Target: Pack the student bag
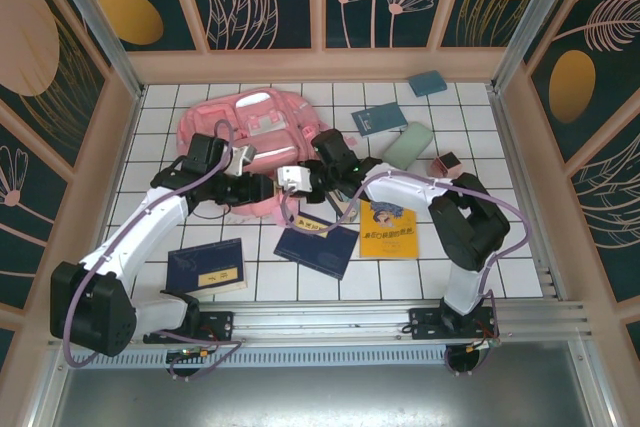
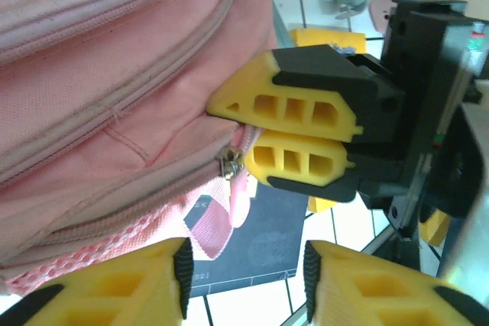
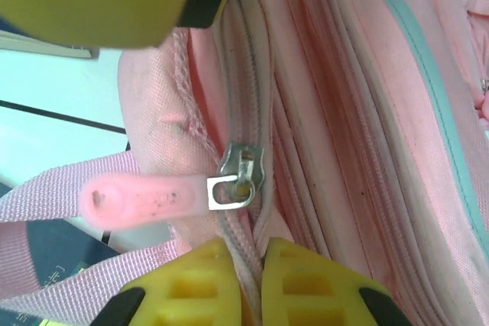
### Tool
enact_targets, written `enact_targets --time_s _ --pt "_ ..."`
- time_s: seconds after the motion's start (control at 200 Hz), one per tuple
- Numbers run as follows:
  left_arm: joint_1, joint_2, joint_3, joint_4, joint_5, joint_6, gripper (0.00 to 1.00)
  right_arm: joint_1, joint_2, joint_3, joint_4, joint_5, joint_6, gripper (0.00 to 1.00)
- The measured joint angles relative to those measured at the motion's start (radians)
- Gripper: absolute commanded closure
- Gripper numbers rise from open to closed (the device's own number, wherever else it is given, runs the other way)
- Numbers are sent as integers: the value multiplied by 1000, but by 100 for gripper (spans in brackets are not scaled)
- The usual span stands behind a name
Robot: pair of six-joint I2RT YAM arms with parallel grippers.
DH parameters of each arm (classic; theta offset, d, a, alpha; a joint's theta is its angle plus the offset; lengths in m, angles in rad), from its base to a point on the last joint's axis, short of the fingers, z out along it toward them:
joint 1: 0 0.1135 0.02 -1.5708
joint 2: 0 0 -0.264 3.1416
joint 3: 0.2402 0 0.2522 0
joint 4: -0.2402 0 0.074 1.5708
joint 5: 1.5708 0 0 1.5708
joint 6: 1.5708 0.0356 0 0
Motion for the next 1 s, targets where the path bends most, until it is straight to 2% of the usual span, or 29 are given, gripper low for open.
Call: enact_targets --time_s 0.125,0.195,0.49,0.736,0.911,0.996 --pt "2 -39 -68 85 18 -62 46 -2 0 1 -10 -7 10 100" --pt "2 -61 -109 141 20 -97 49 -2 0 1 -16 -7 20 100" --pt "2 -263 -396 494 16 -351 47 -5 0 21 -14 -35 163 100" --pt "0 -316 -415 539 -42 -407 47 -6 0 28 1 -74 263 100" --pt "-14 -315 -481 685 -49 -497 49 -6 0 28 17 -86 309 100" --pt "-35 -296 -484 700 -67 -509 51 -5 0 27 17 -85 327 100"
